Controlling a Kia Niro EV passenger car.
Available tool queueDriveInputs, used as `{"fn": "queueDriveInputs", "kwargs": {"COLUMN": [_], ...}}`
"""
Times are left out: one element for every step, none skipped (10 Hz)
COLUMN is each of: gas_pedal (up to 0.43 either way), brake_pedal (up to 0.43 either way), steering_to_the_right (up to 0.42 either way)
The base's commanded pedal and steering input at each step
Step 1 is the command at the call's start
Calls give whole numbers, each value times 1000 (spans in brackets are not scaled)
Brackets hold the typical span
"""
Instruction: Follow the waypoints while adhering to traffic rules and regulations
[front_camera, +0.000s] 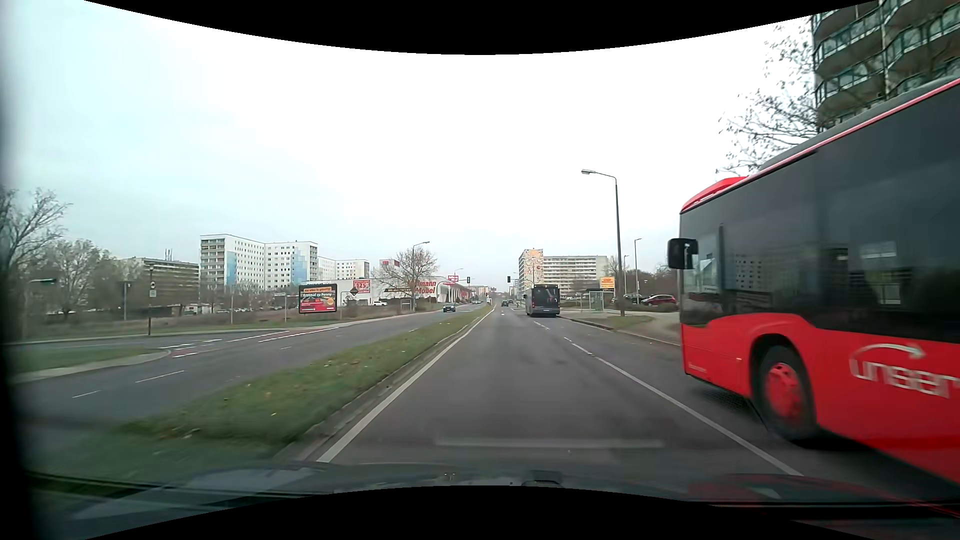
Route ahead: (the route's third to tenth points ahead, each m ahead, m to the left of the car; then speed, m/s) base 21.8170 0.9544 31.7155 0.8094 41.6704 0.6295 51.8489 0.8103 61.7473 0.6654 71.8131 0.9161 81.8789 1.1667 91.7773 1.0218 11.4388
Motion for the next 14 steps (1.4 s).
{"fn": "queueDriveInputs", "kwargs": {"gas_pedal": [177,169,157,157,157,157,157,157,157,157,157,157,157,157], "brake_pedal": [0,0,0,0,0,0,0,0,0,0,0,0,0,0], "steering_to_the_right": [-5,-5,-5,-5,-5,-5,-5,-5,-5,-5,-5,-5,-4,-4]}}
